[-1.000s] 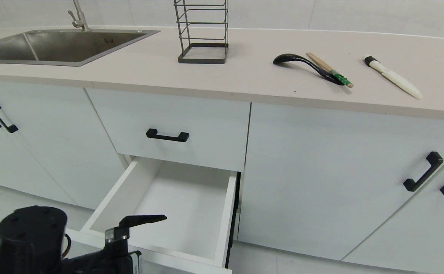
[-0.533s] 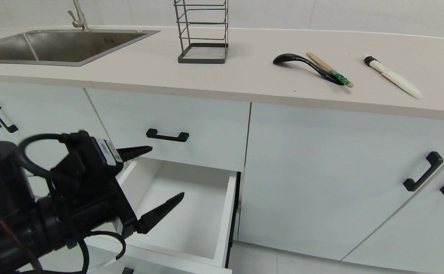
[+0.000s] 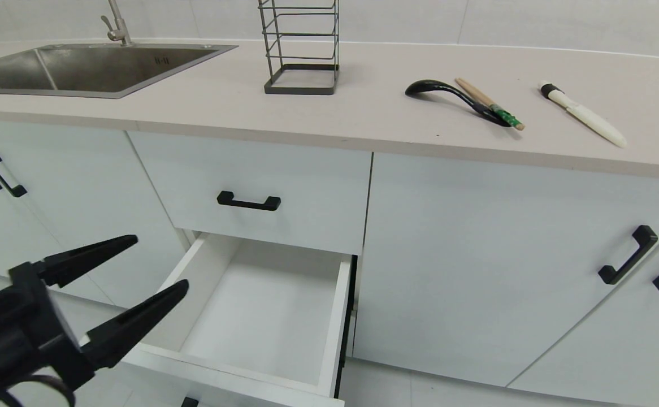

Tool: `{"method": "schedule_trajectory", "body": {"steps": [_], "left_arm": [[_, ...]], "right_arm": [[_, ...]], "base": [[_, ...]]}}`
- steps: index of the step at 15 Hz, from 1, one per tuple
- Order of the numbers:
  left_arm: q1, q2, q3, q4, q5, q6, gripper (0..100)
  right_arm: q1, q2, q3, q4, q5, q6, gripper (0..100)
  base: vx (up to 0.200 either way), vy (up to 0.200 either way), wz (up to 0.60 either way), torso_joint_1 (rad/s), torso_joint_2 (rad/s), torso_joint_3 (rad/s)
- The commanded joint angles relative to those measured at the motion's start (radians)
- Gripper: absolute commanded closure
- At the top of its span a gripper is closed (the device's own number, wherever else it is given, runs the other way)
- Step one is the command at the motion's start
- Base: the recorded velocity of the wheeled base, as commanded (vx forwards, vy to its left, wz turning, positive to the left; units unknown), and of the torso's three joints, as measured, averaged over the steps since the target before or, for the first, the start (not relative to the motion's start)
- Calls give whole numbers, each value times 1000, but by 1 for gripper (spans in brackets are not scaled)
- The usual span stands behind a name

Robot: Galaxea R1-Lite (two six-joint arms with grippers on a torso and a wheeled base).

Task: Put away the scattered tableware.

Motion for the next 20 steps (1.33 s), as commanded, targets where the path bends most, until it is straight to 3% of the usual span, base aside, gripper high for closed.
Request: {"method": "schedule_trajectory", "body": {"steps": [1,3,4,6,7,9,12,13,14,15,16,20], "left_arm": [[125,-320,118,13,-1,19,0],[216,-475,164,42,5,17,0],[303,-649,226,127,6,-6,0],[364,-813,254,266,6,-52,0],[403,-948,257,507,19,-47,0],[386,-966,257,657,155,-23,0],[386,-966,254,673,394,-9,0],[386,-966,257,662,427,-6,0],[381,-974,256,667,411,-3,0],[381,-985,256,668,347,-3,0],[380,-985,262,705,250,-23,0],[380,-985,262,713,226,-27,0]], "right_arm": [[0,0,0,0,0,0,100],[0,0,0,0,0,0,100],[2,1,0,0,0,0,100],[0,0,0,0,0,0,100],[0,0,0,0,0,0,100],[0,0,0,0,0,0,100],[0,0,0,0,0,0,100],[0,1,0,0,0,0,100],[0,1,0,0,0,0,100],[0,1,0,0,0,0,100],[0,1,0,0,0,0,100],[-1,0,0,0,0,0,100]], "base": [[0,0,0,0,0,0],[0,0,0,0,0,0],[0,0,0,0,0,0],[0,0,0,0,0,0],[0,0,0,0,0,0],[0,0,0,0,0,0],[0,0,0,0,0,0],[0,0,0,0,0,0],[0,0,0,0,0,0],[0,0,0,0,0,0],[0,0,600,7,2,-2],[0,0,150,1,1,2]]}}
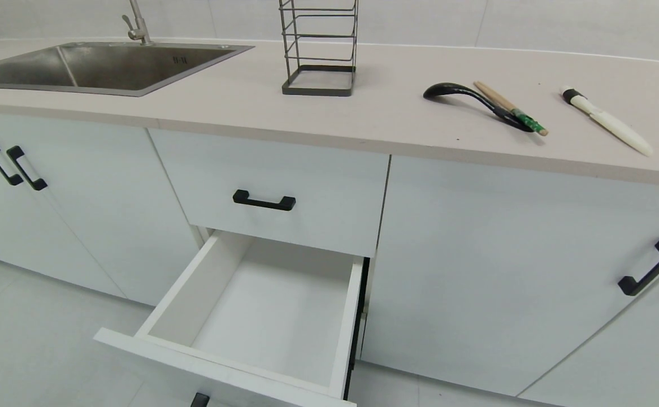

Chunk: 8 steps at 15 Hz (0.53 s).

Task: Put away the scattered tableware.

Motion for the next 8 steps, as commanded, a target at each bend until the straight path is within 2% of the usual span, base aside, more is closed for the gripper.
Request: {"method": "schedule_trajectory", "body": {"steps": [1,4,6,8], "left_arm": [[0,2,2,0,3,-6,0],[0,3,2,0,0,-9,0],[1,2,2,-2,3,-9,0],[0,2,2,-2,3,-10,0]], "right_arm": [[1,1,0,0,0,0,100],[1,-1,0,0,0,0,100],[1,-1,0,0,0,0,100],[1,-1,0,0,0,0,100]], "base": [[0,0,0,0,0,0],[0,0,0,0,0,0],[200,0,0,7,5,0],[0,0,0,0,0,0]]}}
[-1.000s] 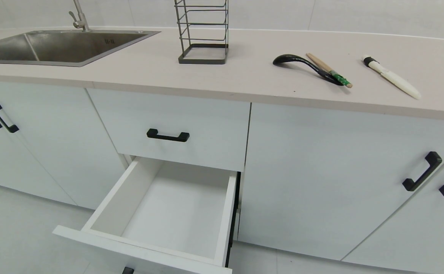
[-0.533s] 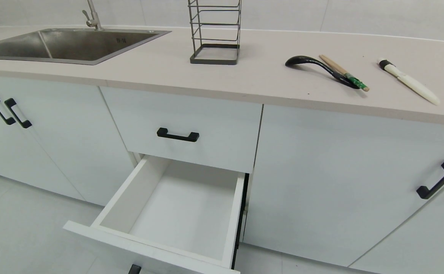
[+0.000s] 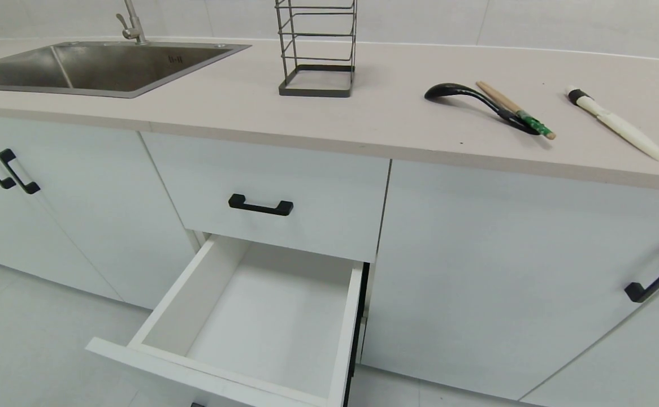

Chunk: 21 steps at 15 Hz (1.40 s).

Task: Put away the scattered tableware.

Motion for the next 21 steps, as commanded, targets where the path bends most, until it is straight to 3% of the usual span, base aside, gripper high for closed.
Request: {"method": "schedule_trajectory", "body": {"steps": [1,5,10,21], "left_arm": [[0,2,0,0,1,-2,0],[1,4,0,0,1,-2,0],[0,2,0,0,1,-2,0],[0,2,0,0,1,-2,0]], "right_arm": [[0,1,0,-1,0,0,100],[2,1,0,0,-1,0,100],[2,1,0,0,-1,0,100],[2,1,0,-1,-1,-2,100]], "base": [[0,0,0,0,0,0],[0,0,0,32,-43,-8],[0,0,0,229,-131,-127],[0,0,0,177,-533,-207]]}}
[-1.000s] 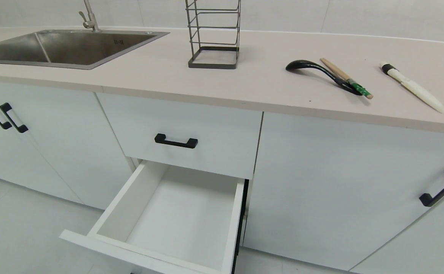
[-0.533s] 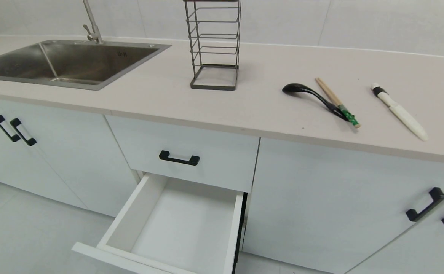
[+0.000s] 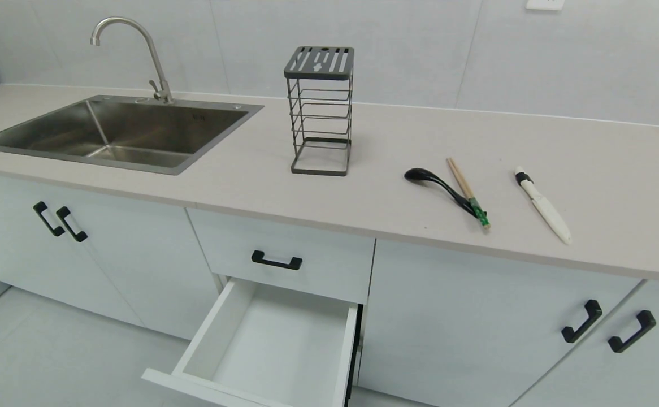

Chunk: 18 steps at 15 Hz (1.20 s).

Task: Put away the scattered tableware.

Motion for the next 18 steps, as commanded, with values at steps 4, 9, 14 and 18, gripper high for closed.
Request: {"method": "schedule_trajectory", "body": {"steps": [4,9,14,18], "left_arm": [[1,3,0,0,0,-1,0],[0,2,0,0,0,-1,0],[0,2,0,0,0,-1,0],[0,2,0,2,0,-1,0]], "right_arm": [[0,2,0,-1,1,0,100],[0,2,0,-1,1,0,100],[0,2,0,-1,1,0,100],[0,2,0,2,0,-9,0]], "base": [[0,0,0,370,-487,-232],[0,0,0,288,-520,-249],[0,0,0,255,-486,-229],[0,0,0,37,-57,-27]]}}
